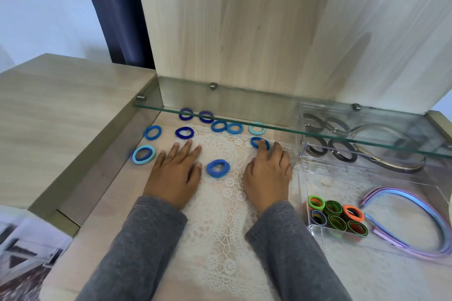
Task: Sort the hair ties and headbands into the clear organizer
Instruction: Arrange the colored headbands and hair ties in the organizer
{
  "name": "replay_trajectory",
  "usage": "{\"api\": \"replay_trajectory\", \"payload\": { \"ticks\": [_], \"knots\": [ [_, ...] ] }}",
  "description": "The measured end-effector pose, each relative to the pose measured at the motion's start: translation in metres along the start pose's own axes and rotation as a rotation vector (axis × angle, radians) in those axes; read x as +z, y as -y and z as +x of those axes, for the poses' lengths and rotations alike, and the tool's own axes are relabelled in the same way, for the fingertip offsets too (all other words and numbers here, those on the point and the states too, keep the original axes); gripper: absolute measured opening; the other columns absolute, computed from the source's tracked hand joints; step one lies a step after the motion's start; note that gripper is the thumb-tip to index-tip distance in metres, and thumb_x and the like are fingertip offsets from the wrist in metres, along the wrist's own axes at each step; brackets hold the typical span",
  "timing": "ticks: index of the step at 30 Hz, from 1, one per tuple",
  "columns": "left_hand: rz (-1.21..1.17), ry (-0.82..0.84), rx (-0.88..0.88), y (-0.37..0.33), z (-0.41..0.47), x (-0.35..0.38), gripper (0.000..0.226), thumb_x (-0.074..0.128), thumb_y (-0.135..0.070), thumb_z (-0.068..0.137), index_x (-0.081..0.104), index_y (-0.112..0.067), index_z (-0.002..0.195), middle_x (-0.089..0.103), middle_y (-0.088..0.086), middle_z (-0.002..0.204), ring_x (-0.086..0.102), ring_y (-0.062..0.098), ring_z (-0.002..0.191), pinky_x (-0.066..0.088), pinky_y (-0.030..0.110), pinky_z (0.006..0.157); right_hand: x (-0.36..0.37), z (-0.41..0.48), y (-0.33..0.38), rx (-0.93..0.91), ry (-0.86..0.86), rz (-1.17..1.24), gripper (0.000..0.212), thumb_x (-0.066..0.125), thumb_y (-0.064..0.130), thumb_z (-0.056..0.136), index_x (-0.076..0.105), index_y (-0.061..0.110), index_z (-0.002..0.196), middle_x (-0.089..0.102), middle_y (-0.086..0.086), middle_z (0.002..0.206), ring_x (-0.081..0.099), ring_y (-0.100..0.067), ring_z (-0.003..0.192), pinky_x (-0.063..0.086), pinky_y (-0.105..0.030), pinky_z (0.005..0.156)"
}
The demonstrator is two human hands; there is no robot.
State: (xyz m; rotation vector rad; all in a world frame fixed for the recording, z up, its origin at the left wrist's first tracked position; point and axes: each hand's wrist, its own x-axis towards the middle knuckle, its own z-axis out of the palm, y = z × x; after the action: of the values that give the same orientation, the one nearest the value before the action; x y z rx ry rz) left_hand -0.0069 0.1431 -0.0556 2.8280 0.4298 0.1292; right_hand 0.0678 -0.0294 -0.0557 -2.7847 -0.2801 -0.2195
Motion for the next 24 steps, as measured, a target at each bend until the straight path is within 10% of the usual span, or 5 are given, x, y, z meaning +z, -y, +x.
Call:
{"api": "replay_trajectory", "payload": {
  "ticks": [14,24],
  "knots": [
    [-0.023,-0.007,-0.012,0.001,-0.001,0.0,0.051,0.024,-0.04,0.102,0.012,-0.039,0.151,0.004,-0.015,0.159,0.002,0.009,0.147,0.0,0.033,0.119,-0.001,-0.003,-0.003,-0.104,-0.169,0.074,0.018,0.053,0.018,0.091,0.063,0.02,0.105,0.06,0.001,0.109,0.047,-0.024,0.102,0.029,-0.042,0.084],
    [-0.029,-0.01,-0.023,-0.001,-0.001,-0.001,0.051,0.025,-0.039,0.101,0.013,-0.039,0.151,0.006,-0.015,0.159,0.004,0.009,0.147,0.002,0.034,0.119,-0.006,-0.011,0.002,-0.527,-0.115,0.314,0.013,0.052,0.019,0.092,0.062,0.027,0.096,0.059,0.017,0.107,0.042,-0.009,0.106,0.022,-0.03,0.087]
  ]
}}
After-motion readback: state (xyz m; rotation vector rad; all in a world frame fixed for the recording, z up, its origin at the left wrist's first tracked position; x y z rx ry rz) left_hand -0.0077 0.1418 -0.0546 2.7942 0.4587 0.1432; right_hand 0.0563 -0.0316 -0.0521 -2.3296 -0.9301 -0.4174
